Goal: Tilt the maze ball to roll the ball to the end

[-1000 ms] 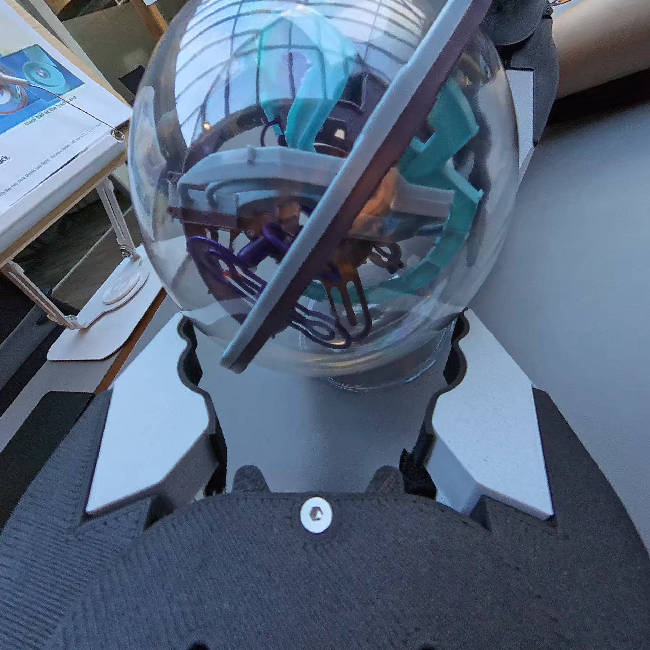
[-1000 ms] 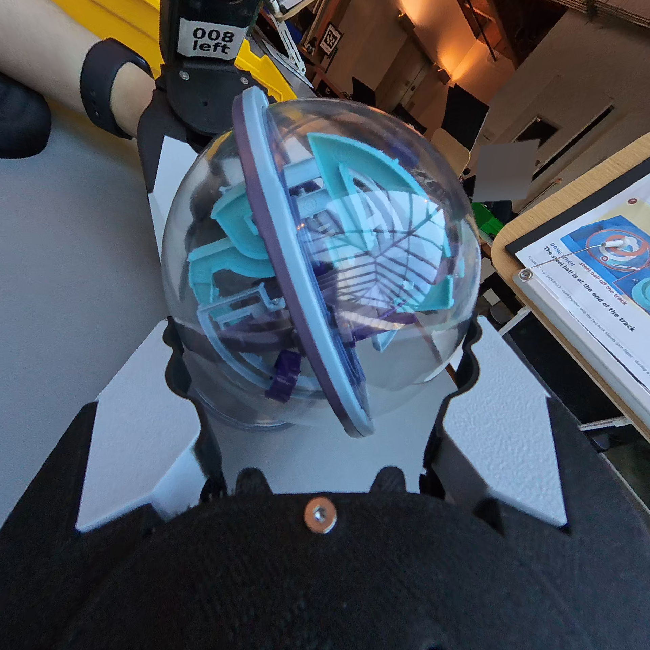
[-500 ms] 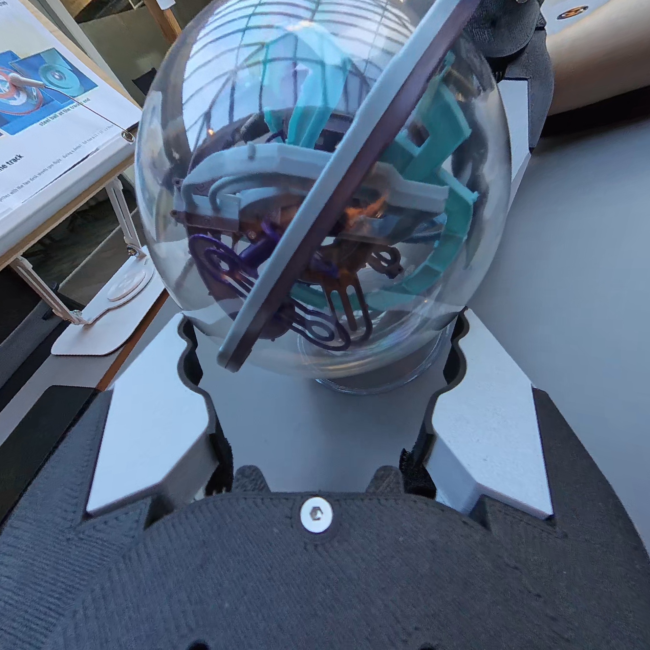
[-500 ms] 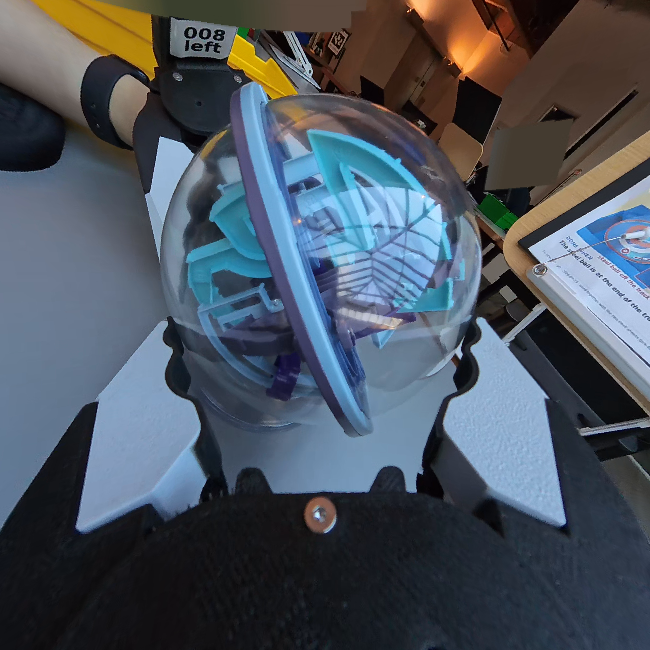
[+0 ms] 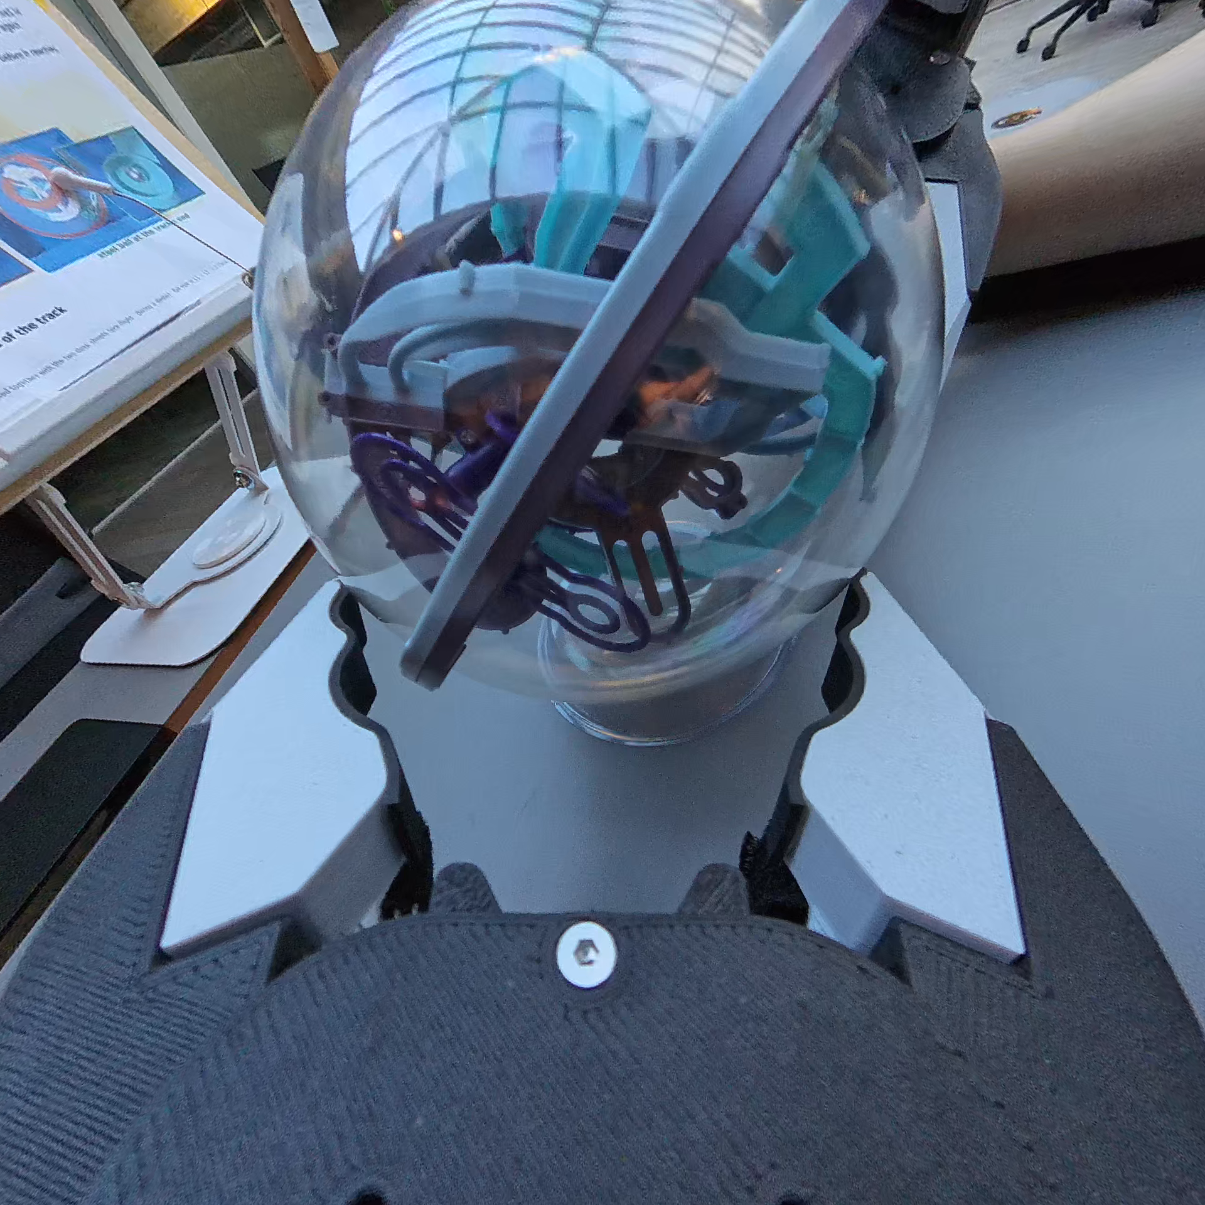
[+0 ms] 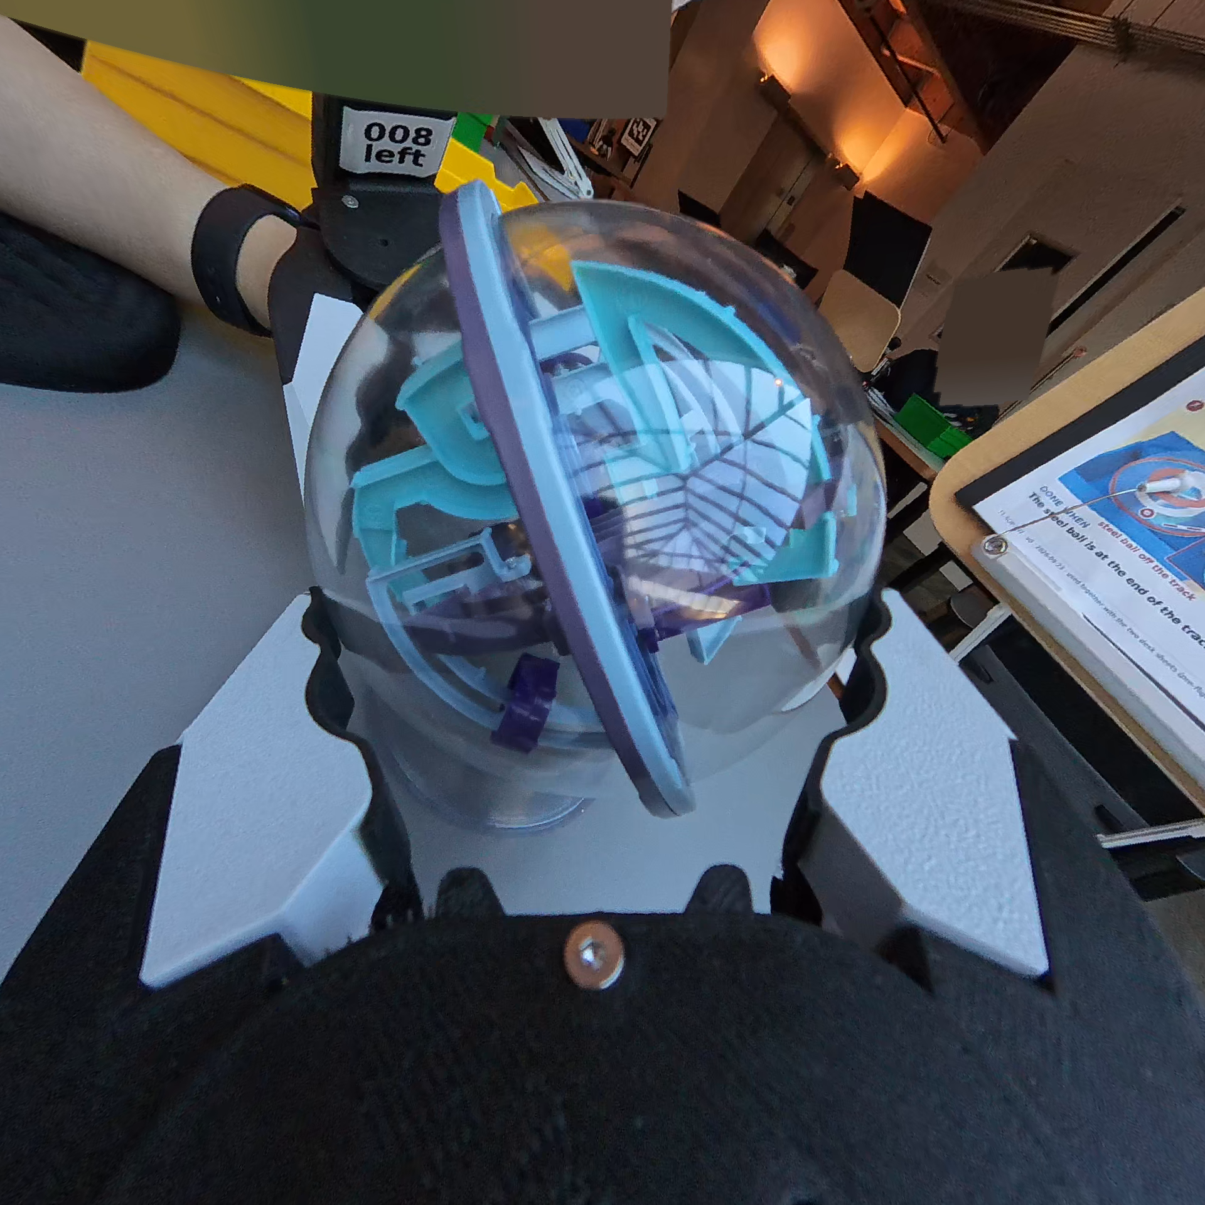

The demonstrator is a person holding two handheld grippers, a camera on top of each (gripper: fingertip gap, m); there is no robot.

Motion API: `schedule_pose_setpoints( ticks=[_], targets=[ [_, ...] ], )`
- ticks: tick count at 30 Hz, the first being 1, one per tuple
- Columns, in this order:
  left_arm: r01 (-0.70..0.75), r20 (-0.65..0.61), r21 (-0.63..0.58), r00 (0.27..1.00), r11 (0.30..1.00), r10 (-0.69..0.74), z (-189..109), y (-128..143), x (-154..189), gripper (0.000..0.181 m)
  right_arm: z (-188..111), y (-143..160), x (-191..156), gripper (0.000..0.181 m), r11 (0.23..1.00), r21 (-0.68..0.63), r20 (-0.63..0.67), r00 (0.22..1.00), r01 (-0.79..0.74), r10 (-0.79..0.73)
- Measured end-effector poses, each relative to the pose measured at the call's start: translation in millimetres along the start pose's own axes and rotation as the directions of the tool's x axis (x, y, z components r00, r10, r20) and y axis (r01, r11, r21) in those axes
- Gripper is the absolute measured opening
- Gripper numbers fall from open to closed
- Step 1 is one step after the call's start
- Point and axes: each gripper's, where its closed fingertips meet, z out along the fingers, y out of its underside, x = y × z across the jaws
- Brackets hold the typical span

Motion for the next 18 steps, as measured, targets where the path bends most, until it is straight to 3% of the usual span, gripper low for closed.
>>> schedule_pose_setpoints(
  ticks=[18],
  targets=[
    [0.006, 0.038, 0.089, 0.999, 0.996, -0.010, -10.1, -35.0, 6.5, 0.141, -13.1, -32.3, 2.3, 0.154, 0.997, 0.075, 0.031, 1.000, -0.003, 0.000]
  ],
)
